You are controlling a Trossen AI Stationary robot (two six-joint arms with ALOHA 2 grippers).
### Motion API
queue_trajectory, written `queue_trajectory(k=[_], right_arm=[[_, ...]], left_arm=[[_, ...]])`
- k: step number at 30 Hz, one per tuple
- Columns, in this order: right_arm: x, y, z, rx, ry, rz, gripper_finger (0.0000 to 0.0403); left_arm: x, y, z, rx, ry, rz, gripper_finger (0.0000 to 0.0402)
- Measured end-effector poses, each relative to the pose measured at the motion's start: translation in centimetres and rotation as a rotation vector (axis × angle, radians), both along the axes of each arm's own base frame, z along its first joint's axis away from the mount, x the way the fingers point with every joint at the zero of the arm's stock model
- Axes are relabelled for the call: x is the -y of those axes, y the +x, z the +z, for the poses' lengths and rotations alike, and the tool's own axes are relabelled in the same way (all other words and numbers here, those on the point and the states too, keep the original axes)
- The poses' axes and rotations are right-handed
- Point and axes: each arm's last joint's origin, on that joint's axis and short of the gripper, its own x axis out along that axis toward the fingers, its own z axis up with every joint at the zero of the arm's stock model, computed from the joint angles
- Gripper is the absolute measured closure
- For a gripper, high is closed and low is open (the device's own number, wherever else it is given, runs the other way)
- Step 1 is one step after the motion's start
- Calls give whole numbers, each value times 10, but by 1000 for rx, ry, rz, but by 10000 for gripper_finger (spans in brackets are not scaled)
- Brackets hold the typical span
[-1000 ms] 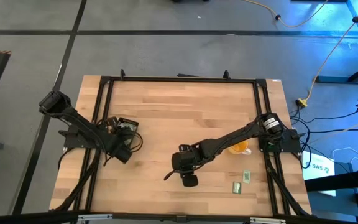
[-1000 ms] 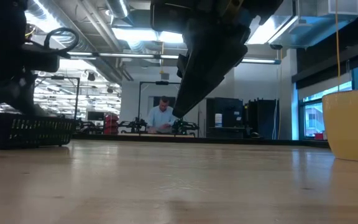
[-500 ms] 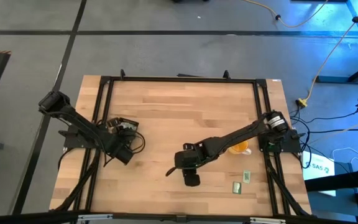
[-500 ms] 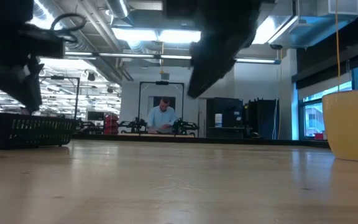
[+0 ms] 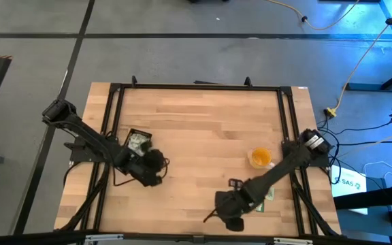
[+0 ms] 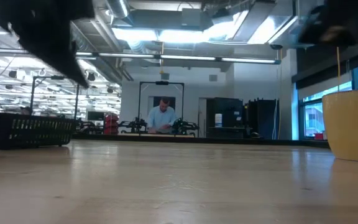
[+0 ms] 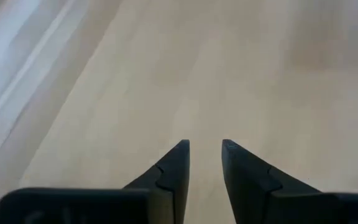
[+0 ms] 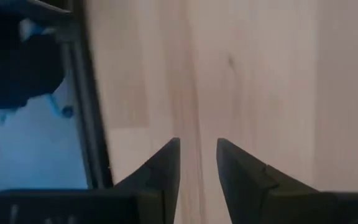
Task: Pick and place Stevia / Truvia into bins
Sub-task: Put the truvia packet into the black bin
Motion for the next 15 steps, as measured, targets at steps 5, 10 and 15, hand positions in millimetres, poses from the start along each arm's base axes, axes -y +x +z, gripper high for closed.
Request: queue_trajectory(k=[5, 10, 15], right_arm=[[-11, -26, -3, -106, -94, -249, 295], [-18, -53, -6, -227, -188, -484, 295], [-28, -73, -24, -312, -160, -639, 295]], left_arm=[[11, 16, 12, 152, 27, -162, 316], [14, 20, 17, 192, 52, -232, 318], [13, 20, 17, 195, 40, -222, 318]])
